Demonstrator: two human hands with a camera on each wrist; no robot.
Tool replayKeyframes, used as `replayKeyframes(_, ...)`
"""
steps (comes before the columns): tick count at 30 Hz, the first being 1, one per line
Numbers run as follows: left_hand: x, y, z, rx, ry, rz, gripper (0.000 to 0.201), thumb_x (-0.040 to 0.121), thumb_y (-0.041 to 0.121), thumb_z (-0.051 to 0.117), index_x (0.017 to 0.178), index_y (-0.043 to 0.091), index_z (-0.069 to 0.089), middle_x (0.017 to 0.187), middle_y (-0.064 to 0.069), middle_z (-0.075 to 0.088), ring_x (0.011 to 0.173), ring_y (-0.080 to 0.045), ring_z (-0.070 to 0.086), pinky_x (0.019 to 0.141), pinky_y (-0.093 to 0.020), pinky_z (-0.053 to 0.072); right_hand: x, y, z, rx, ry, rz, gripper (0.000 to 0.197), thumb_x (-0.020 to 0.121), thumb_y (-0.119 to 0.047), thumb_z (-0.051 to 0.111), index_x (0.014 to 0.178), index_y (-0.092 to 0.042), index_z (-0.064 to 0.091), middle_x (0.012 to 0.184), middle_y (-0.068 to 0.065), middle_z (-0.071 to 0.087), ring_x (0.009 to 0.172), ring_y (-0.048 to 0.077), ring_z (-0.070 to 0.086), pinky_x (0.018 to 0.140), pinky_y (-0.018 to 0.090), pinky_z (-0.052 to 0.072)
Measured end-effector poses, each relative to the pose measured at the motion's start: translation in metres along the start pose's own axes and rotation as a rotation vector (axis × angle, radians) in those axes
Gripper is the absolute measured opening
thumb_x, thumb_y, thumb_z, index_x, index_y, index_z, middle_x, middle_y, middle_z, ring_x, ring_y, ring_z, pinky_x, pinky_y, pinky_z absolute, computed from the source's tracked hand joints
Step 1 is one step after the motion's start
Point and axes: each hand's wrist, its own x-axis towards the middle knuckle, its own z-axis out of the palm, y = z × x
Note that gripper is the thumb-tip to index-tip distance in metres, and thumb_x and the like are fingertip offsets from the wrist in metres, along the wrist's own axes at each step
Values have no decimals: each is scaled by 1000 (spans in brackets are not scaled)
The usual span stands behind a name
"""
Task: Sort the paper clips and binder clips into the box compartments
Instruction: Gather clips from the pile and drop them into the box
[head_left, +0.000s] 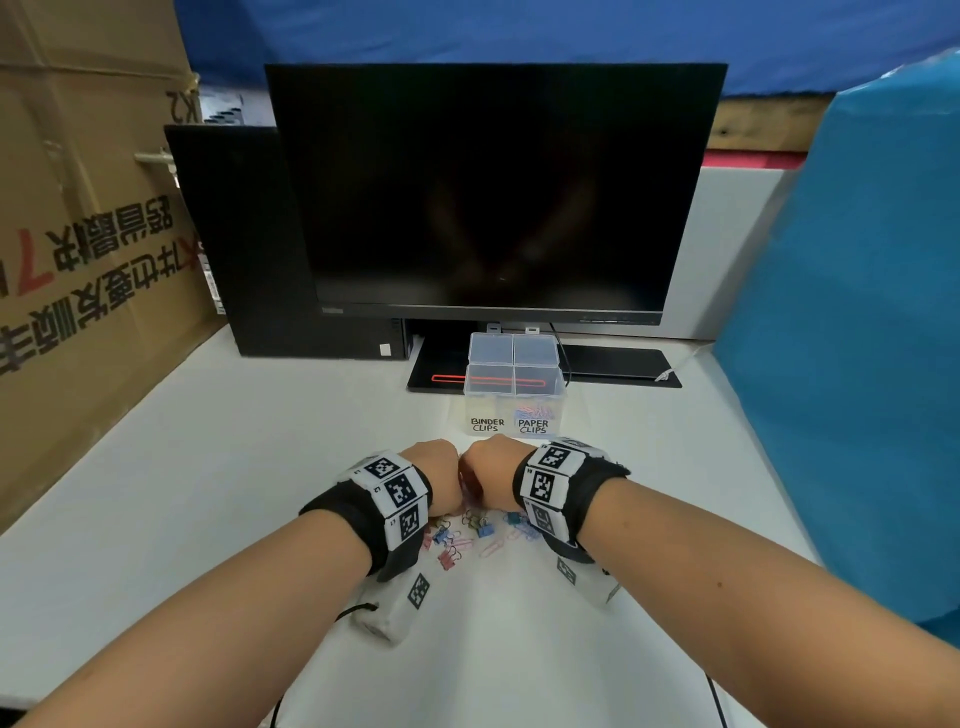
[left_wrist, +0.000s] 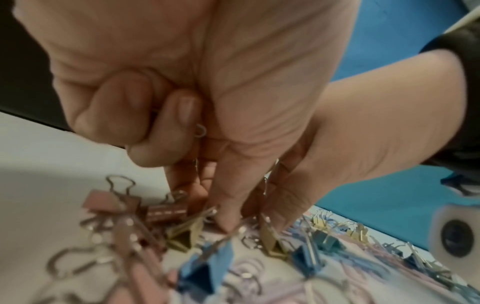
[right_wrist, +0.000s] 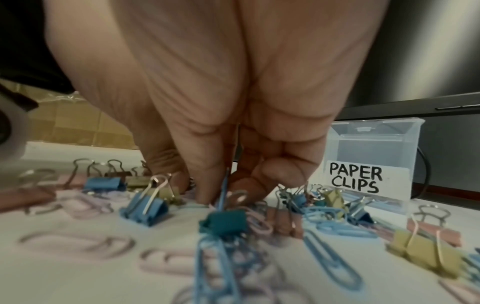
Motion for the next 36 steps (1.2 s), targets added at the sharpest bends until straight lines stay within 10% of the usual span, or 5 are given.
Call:
replayKeyframes(9, -7, -12, -8, -187, 11, 79, 21, 85, 17, 66, 105, 10, 65, 91, -4, 66, 72, -15, 58, 70, -25, 49, -11, 10, -12, 164, -1, -9, 8, 90, -9, 58, 91, -10, 66, 96, 8, 58, 86, 19, 51, 80, 27, 46)
replayKeyframes(26, -9, -33, -20, -1379, -267, -137, 17, 83, 6, 37, 68, 10, 44, 61, -6, 43, 48, -16, 36, 48, -25, 27, -73, 122, 4, 1900, 8, 358, 22, 93, 5, 42, 74, -4, 49, 65, 11, 45, 50, 18, 45, 38, 20, 44)
replayKeyframes(29, -3, -21, -19, -1311, -257, -114, 28, 91, 18, 40, 63, 14, 40, 60, -3, 41, 45, -13, 34, 38, -18, 23, -74, 125, 6, 1720, -3, 423, 27, 97, -9, 46, 70, -10, 45, 61, 4, 39, 44, 12, 35, 40, 19, 31)
replayKeyframes(32, 4, -2, -18, -1137, -207, -84, 39, 99, 32, 45, 63, 16, 39, 53, 1, 37, 38, -9, 29, 34, -15, 19, -74, 121, 1, 911, 34, 464, 20, 98, -20, 46, 81, -13, 54, 67, 0, 47, 54, 13, 43, 50, 22, 37)
replayKeyframes(36, 3, 22, -20, -417, -38, 114, 33, 92, 42, 55, 77, 13, 55, 74, -3, 53, 61, -16, 49, 56, -23, 39, -69, 119, 6, 344, 43, 283, 21, 91, -24, 57, 109, -13, 57, 122, 5, 58, 104, 21, 54, 92, 30, 42)
